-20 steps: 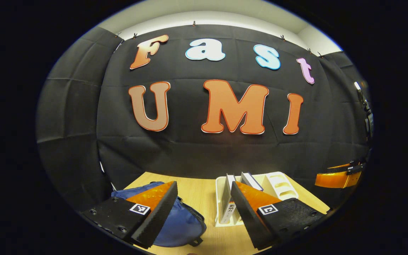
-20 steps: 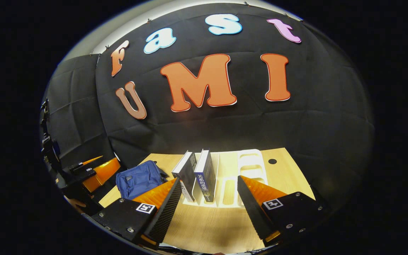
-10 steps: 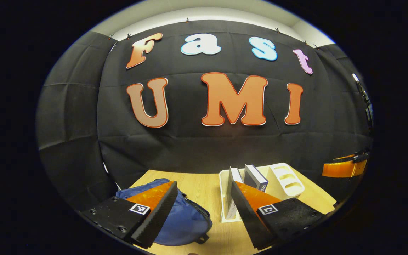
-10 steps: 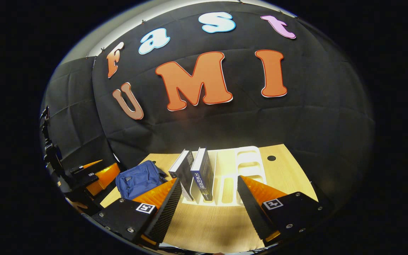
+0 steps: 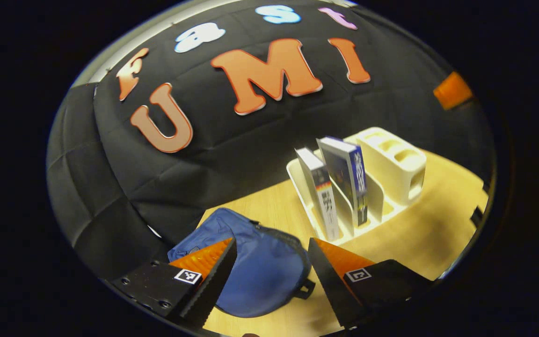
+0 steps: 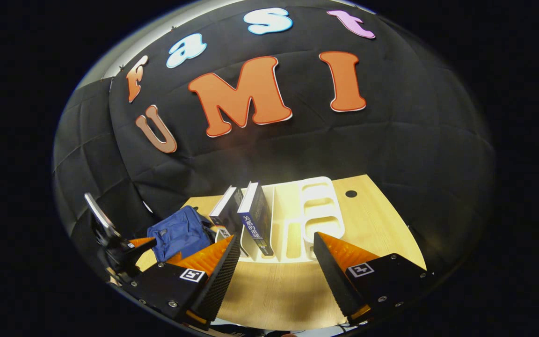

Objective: Open the schoolbag, grab two books from the bookshelf and put them into the schoolbag.

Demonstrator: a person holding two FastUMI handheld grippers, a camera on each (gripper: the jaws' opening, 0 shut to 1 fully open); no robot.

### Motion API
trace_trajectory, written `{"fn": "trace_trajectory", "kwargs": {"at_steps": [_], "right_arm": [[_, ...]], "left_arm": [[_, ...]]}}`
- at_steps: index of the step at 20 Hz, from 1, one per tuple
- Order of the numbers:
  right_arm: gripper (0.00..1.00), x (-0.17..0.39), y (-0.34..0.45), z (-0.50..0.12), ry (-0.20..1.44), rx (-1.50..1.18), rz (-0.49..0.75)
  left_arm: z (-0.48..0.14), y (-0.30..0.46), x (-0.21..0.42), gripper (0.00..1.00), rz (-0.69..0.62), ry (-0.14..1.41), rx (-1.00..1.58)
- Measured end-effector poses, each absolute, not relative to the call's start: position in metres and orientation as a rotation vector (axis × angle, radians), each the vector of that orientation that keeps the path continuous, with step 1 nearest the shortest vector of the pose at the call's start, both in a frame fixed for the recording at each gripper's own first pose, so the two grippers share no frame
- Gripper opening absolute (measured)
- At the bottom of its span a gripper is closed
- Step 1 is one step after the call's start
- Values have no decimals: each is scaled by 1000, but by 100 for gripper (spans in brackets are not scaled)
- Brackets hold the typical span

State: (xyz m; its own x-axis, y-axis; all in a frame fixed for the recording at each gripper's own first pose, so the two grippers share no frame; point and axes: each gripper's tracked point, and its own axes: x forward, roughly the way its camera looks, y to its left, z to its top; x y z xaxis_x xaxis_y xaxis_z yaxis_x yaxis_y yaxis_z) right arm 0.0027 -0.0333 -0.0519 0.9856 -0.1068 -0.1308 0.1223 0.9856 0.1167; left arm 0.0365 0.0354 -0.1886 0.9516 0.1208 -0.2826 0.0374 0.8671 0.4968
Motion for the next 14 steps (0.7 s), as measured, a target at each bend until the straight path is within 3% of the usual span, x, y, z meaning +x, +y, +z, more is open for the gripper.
{"fn": "trace_trajectory", "kwargs": {"at_steps": [1, 2, 3, 4, 5, 9, 14], "right_arm": [[94, 2, -37, -56, 138, 130, -122], [94, 2, -41, -60, 146, 131, -132], [95, 2, -46, -63, 155, 130, -145], [94, 1, -52, -67, 166, 132, -157], [94, 2, -56, -71, 178, 138, -164], [95, 2, -67, -81, 208, 158, -185], [95, 5, -71, -86, 237, 163, -196]], "left_arm": [[-206, 37, 35, 96, 42, 366, 563], [-225, 37, 33, 89, 26, 411, 604], [-239, 37, 35, 98, 12, 433, 643], [-255, 38, 38, 91, 2, 454, 684], [-267, 39, 41, 98, -6, 475, 731], [-302, 52, 56, 97, -23, 508, 924], [-332, 78, 64, 97, 5, 598, 931]]}}
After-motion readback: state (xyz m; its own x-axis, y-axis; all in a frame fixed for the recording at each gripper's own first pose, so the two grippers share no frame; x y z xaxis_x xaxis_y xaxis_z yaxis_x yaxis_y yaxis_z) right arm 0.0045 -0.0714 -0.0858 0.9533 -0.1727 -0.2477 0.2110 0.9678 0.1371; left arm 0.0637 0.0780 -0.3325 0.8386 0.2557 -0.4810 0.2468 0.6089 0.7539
